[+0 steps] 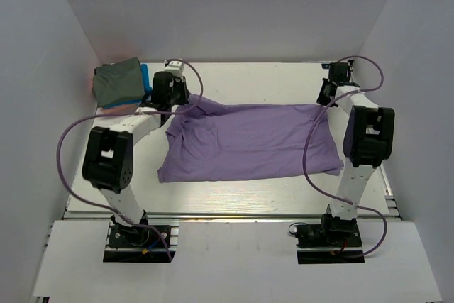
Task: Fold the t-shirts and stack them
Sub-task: Grap the side of the flattened tshirt furthest away from the robot with both arms, then fold the other side of the tshirt into a rectangle
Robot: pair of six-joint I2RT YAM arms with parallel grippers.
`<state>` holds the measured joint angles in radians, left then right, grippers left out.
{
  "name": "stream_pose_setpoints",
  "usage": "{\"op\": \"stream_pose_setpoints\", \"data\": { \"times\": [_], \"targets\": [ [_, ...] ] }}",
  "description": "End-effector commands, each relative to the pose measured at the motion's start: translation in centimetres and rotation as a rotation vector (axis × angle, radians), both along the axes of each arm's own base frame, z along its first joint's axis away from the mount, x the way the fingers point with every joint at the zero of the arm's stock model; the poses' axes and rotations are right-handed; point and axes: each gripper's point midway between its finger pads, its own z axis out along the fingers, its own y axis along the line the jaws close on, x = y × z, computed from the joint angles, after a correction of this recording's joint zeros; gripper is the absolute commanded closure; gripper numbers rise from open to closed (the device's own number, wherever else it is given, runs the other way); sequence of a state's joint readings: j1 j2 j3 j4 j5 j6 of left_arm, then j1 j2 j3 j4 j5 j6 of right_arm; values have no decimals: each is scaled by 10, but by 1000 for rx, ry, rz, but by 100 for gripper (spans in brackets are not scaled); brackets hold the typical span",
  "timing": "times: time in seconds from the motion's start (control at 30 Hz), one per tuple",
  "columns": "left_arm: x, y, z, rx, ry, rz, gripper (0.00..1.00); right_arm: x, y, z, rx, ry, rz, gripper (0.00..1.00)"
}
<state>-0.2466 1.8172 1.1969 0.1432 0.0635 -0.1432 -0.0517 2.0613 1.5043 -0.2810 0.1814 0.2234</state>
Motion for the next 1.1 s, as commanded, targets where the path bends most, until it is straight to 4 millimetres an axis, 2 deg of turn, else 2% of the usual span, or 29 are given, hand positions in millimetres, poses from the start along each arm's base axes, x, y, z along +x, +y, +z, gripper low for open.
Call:
{"op": "stream_pose_setpoints", "data": {
  "times": [0.0,0.03,0.07,0.1,0.13,0.2,0.23,0.27,0.3,0.37,0.4,0.5,0.53,0.63,0.67,0.73,0.8,0.83,0.87,0.93,1.07],
  "targets": [
    [-29,-1,30,-49,-46,12,100,10,-5,45,-32,-129,8,100],
    [-45,2,13,-71,9,29,100,8,-5,51,-36,-136,13,100],
    [-54,4,13,-85,16,36,100,4,-5,49,-38,-128,13,100],
    [-71,8,-3,-90,65,47,100,3,-6,51,-39,-131,12,100],
    [-82,11,13,-106,37,59,100,-1,-6,51,-42,-129,15,100],
    [-99,15,16,-143,36,74,100,-4,-7,57,-49,-143,18,100],
    [-117,17,-1,-150,77,75,100,-8,-6,53,-46,-131,15,100],
    [-128,16,10,-193,59,76,100,-11,-7,52,-44,-128,14,100],
    [-144,18,-6,-199,93,74,100,-13,-6,53,-41,-130,13,100],
    [-160,22,-9,-220,101,85,100,-19,-5,48,-30,-121,8,100],
    [-172,24,-9,-244,93,93,100,-19,-2,56,-20,-141,14,100],
    [-188,25,-8,-272,86,90,100,-28,-5,58,-27,-143,-6,100],
    [-192,26,-1,-279,65,87,100,-29,-6,61,-27,-151,-12,100],
    [-207,28,-15,-294,94,89,100,-38,-5,67,-26,-168,-12,100],
    [-215,30,-33,-282,131,95,100,-41,-5,63,-25,-163,-13,100],
    [-225,25,-43,-313,164,76,100,-47,-9,67,-38,-162,-31,100],
    [-238,24,-59,-324,202,68,100,-54,-9,61,-34,-150,-40,100],
    [-241,23,-64,-334,215,66,100,-55,-7,69,-30,-172,-34,100],
    [-247,25,-72,-330,228,69,100,-61,-6,62,-25,-156,-31,100],
    [-251,26,-76,-327,239,71,100,-66,-5,64,-23,-161,-33,100],
    [-262,26,-86,-328,281,73,100,-80,-8,56,-26,-142,-59,100]
  ]
}}
